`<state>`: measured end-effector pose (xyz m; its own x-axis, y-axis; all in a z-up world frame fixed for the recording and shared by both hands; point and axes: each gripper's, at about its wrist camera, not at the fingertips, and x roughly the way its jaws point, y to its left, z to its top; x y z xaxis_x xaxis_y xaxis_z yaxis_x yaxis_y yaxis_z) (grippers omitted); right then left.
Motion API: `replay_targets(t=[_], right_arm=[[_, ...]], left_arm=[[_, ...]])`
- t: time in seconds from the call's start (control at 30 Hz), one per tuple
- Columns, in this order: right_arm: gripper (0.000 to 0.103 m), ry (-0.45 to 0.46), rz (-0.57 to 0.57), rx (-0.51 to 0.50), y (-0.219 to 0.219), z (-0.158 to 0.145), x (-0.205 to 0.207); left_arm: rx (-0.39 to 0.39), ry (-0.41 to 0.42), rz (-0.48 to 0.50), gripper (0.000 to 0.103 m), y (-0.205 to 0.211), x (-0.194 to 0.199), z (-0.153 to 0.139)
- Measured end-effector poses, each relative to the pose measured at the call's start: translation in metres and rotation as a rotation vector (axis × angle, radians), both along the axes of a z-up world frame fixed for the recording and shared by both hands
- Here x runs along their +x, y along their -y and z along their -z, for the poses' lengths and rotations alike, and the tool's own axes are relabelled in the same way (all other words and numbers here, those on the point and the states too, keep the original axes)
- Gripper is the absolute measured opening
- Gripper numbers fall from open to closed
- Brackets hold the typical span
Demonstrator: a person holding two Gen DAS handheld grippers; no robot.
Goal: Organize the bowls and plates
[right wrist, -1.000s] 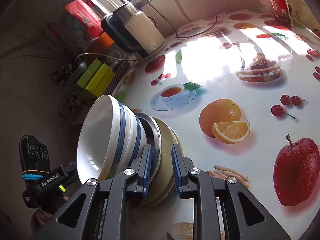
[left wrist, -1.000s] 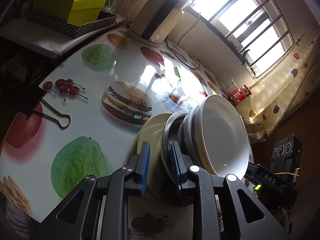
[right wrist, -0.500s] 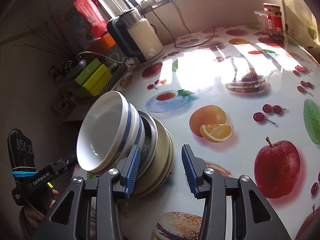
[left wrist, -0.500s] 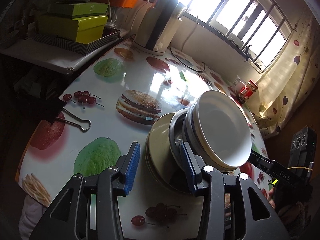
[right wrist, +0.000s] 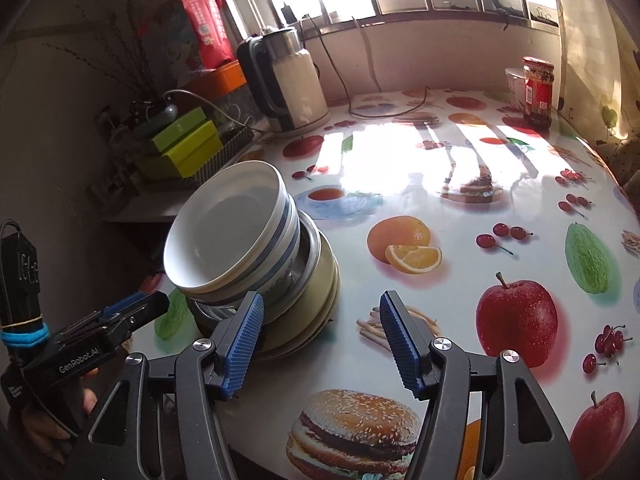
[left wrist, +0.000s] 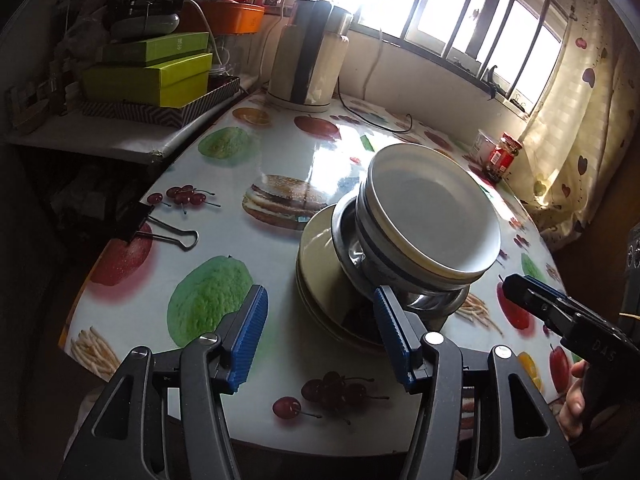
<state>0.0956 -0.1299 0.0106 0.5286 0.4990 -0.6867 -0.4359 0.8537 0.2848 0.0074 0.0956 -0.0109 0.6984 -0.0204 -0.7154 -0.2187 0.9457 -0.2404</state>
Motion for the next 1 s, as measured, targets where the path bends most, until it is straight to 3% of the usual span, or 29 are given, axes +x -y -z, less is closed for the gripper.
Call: replay_targets(t=[0.23, 0.43, 0.8, 1.0], right_arm=[[0.072, 0.020, 0.007, -0.086, -0.005, 0.013, -0.017], [0.076, 0.009, 0.013, -0.189, -0.013, 0.039, -0.028], [0.077, -0.049, 0.012, -0.271, -0.023, 0.069, -0.028], [0.086, -0.046, 0.026, -0.283, -0.023, 0.072, -0.026]], left_arm=[[0.132, -0.024, 0.011, 0.061, 0.025, -0.012, 0.014], [0.172, -0.081, 0.013, 0.062, 0.035, -0.013, 0.035], [0.163, -0.135, 0.008, 0.062, 0.035, -0.009, 0.054], [0.171, -0.146, 0.017, 0.063, 0.037, -0.007, 0.058]])
